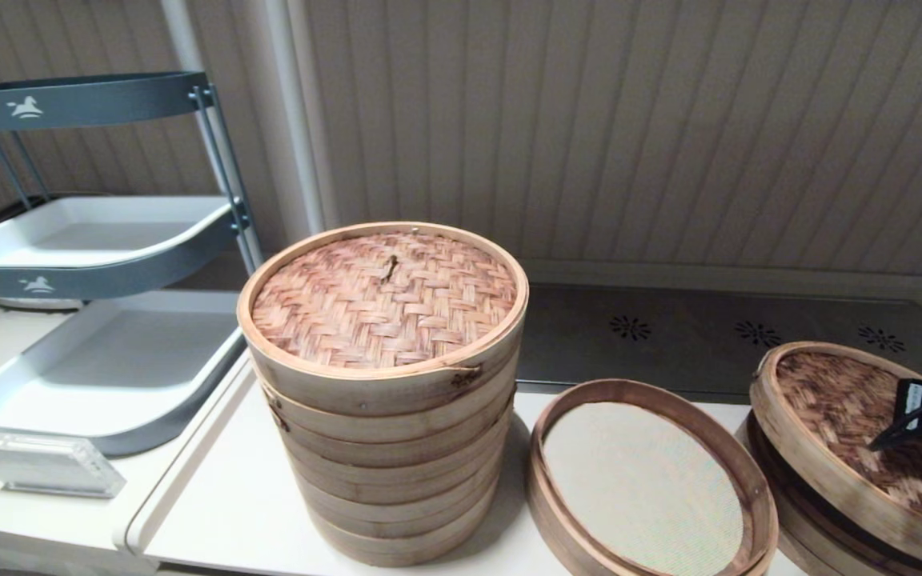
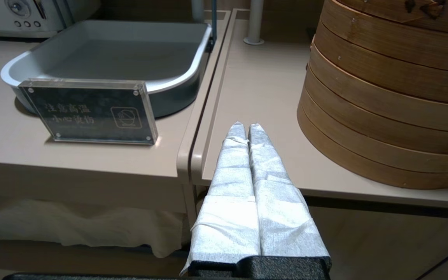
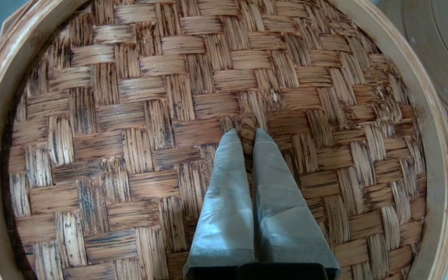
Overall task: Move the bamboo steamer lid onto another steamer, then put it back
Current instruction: Put the steamer
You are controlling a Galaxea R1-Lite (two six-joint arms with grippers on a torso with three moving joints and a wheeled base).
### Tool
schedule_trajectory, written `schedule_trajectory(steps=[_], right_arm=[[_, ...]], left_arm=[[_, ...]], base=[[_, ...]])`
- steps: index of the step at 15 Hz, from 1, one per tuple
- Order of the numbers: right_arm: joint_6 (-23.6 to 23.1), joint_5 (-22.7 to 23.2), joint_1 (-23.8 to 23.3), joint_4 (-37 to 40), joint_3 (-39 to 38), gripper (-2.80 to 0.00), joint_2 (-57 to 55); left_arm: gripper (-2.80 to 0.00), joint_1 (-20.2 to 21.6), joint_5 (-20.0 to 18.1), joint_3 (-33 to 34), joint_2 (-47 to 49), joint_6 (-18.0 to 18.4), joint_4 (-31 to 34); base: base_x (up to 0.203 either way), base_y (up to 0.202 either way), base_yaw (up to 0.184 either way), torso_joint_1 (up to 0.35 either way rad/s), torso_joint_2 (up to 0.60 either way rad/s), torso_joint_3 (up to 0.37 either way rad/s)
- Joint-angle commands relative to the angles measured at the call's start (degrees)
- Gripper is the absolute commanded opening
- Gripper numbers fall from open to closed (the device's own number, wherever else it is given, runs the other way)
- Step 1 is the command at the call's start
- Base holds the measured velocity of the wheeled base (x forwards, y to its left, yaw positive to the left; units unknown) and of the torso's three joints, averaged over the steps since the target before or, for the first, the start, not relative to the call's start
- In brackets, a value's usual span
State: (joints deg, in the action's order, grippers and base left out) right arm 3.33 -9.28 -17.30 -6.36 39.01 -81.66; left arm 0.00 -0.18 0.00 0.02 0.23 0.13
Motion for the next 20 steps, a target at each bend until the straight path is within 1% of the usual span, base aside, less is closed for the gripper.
schedule_trajectory(steps=[1,4,8,13,20], right_arm=[[-0.23,-0.04,-1.30,-0.05,-0.28,-2.80,-1.20],[-0.84,1.02,-3.43,-0.07,-0.73,-2.80,-1.56],[-0.87,1.36,-3.80,-0.14,-2.18,-2.80,-1.75],[-0.98,1.45,-4.81,-0.34,-1.69,-2.80,-3.17],[-1.04,1.45,-4.67,-3.38,-2.21,-2.80,-6.87]], left_arm=[[-2.80,0.00,0.01,0.18,0.06,0.03,-0.05],[-2.80,0.00,0.01,0.18,0.06,-0.04,-0.03],[-2.80,0.00,0.01,0.18,0.06,0.02,-0.03],[-2.80,0.00,0.01,0.18,0.06,0.03,-0.05],[-2.80,0.00,0.01,0.18,0.06,0.03,0.00]], base=[[0.000,0.000,0.000,0.000,0.00,0.000],[0.000,0.000,0.000,0.000,0.00,0.000],[0.000,0.000,0.000,0.000,0.00,0.000],[0.000,0.000,0.000,0.000,0.00,0.000],[0.000,0.000,0.000,0.000,0.00,0.000]])
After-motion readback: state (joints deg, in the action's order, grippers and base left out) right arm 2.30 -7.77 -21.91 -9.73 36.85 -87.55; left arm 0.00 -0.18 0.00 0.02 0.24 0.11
